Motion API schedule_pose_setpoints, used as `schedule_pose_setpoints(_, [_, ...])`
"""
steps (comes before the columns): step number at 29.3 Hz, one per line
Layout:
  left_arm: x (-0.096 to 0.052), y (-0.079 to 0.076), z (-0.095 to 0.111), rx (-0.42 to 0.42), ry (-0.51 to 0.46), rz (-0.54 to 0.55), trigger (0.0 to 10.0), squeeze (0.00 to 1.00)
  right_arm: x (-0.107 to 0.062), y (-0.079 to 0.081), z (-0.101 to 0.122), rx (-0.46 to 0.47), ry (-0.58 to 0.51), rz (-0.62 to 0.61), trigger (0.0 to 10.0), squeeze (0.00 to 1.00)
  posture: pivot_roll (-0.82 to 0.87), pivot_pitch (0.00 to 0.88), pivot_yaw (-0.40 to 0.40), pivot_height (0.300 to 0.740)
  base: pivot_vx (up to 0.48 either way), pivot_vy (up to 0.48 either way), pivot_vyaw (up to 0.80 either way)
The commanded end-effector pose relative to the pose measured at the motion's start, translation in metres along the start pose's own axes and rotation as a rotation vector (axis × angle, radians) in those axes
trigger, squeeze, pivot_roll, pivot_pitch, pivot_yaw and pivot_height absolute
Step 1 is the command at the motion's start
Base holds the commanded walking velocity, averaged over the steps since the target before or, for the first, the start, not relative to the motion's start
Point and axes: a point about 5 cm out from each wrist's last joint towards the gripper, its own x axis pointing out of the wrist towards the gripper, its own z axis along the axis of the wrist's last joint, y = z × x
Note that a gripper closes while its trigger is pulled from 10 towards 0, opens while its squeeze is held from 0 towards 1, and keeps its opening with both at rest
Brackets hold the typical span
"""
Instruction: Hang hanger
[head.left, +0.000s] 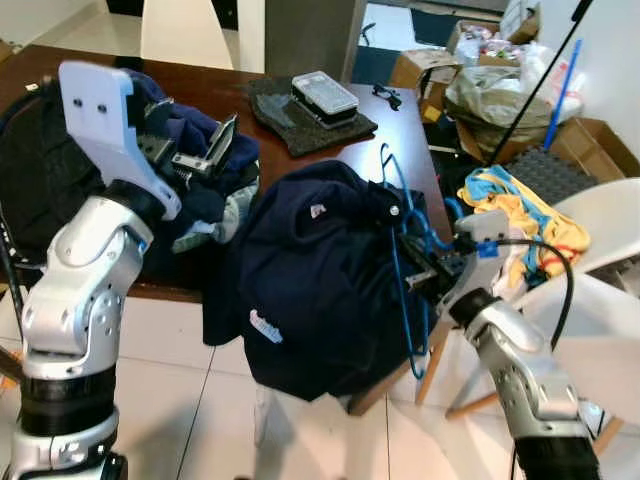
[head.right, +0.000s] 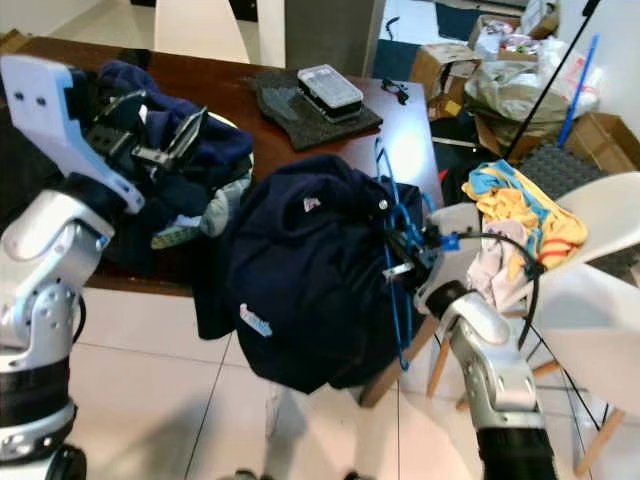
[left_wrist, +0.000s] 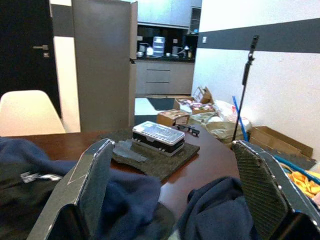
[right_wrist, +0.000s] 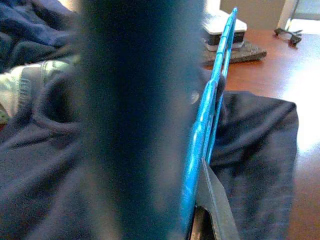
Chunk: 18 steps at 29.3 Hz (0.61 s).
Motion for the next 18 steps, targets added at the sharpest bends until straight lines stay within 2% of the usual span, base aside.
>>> schedule_pose_setpoints(1, [-0.002,0.001,0.002,0.008,-0.004,0.003,10.0,0.00,0.001,0.003,0.002,0.006,-0.009,0.012,10.0,0.00,0.17,0.185,-0.087,0.740,0.000,0.345,0.00])
schedule_pose_setpoints(11, [-0.003,0.003,-0.001,0.011,0.003,0.011,10.0,0.00,0.002,0.005,0.002,-0.001,-0.007,0.019,10.0,0.00,0.17,0.185,-0.089,0.740,0.000,0.434,0.00])
schedule_pose_setpoints(16, [-0.006,0.003,-0.010,0.012,0.033,0.027,10.0,0.00,0.002,0.006,0.002,-0.002,-0.006,0.024,10.0,0.00,0.16,0.186,-0.089,0.740,0.000,0.000,0.00])
schedule_pose_setpoints(18, [-0.011,0.005,-0.019,0.007,0.083,0.048,10.0,0.00,0.002,0.007,0.002,0.000,-0.006,0.027,10.0,0.00,0.16,0.186,-0.089,0.740,0.000,-0.465,0.00])
